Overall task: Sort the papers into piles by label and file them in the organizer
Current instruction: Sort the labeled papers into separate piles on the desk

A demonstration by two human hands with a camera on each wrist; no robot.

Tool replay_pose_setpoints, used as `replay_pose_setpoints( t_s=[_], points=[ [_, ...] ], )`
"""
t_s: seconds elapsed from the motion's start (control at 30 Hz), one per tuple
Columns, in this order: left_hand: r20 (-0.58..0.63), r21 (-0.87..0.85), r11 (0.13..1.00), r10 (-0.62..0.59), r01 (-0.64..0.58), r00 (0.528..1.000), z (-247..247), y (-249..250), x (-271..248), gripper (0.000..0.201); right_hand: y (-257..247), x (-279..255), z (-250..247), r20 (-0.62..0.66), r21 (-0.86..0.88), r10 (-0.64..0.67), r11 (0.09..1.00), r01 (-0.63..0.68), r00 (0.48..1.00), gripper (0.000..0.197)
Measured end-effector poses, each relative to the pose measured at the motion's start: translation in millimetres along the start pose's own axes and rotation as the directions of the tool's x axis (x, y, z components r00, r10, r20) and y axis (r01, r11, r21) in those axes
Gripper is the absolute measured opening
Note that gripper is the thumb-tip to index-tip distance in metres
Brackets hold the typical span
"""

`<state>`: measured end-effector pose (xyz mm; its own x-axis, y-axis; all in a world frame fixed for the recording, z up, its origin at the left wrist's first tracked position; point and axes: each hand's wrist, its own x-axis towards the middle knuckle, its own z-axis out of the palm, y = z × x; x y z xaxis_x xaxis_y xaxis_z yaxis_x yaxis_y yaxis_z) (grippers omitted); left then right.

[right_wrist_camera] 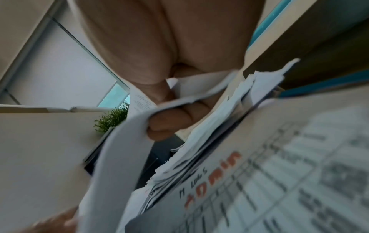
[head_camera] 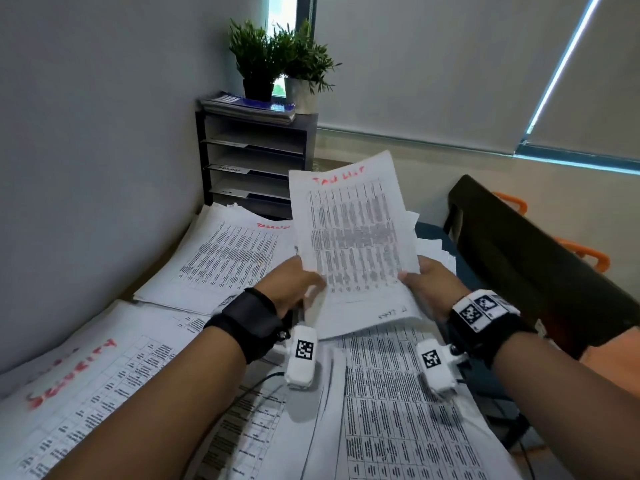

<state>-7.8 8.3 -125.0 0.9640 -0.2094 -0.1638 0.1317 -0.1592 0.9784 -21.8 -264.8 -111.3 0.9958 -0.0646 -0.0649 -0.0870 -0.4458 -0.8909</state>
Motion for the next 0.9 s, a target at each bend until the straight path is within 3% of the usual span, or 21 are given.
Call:
replay_pose_setpoints(
  t_s=[0.07,0.1,0.2,0.27,0.37,0.43,0.53,0.6,0.67,0.77,0.9],
  points=[
    [-0.024,0.189,0.982,0.015,-0.010,1.000,-8.7,-1.4,2.2,0.039,-2.1,-0.3,13.2,0.034,-0.002,0.017,1.000,-0.017,0.999,0.016],
    [-0.078,0.264,0.964,0.048,-0.025,0.996,-16.8,0.7,3.4,0.041,-3.5,-1.1,18.0,0.048,0.000,0.028,1.000,-0.028,0.998,0.011],
    [-0.309,0.532,0.846,0.156,0.035,0.938,-64.2,6.4,8.6,0.019,-5.3,-6.1,22.4,0.061,0.003,0.057,0.998,-0.058,0.997,0.006],
    [-0.406,0.662,0.735,0.186,0.148,0.895,-100.5,4.1,11.5,0.018,0.5,-7.2,16.0,0.067,-0.148,0.030,0.989,-0.020,0.997,0.008],
    [-0.549,0.684,0.648,0.155,0.334,0.822,-126.8,-5.1,12.7,0.052,7.5,-9.0,9.3,0.087,-0.390,-0.009,0.920,0.042,0.996,0.010],
    [-0.593,0.697,0.602,0.179,0.390,0.785,-122.9,-4.8,10.6,0.066,8.4,-7.3,9.4,0.099,-0.502,-0.050,0.860,0.093,0.994,0.010],
    [-0.454,0.765,0.603,0.256,0.227,0.853,-99.6,0.8,9.9,0.073,7.0,-2.3,12.9,0.139,-0.614,-0.079,0.775,0.148,0.987,0.017],
    [-0.260,0.753,0.657,0.240,0.040,0.935,-70.9,3.9,8.7,0.067,8.4,0.2,17.2,0.199,-0.659,-0.064,0.730,0.182,0.978,0.015],
    [-0.021,0.739,0.661,0.213,-0.128,0.977,-37.9,3.0,4.8,0.058,8.9,0.7,21.4,0.220,-0.694,-0.065,0.691,0.203,0.973,0.014],
    [0.213,0.830,0.495,0.140,-0.255,0.967,-2.3,-0.9,2.7,0.042,8.8,2.3,24.7,0.188,-0.715,-0.080,0.672,0.192,0.979,0.017],
    [0.192,0.924,0.306,0.148,-0.229,0.970,13.4,2.0,-0.9,0.049,9.3,1.4,26.2,0.192,-0.745,-0.073,0.638,0.193,0.979,0.026]
  ],
)
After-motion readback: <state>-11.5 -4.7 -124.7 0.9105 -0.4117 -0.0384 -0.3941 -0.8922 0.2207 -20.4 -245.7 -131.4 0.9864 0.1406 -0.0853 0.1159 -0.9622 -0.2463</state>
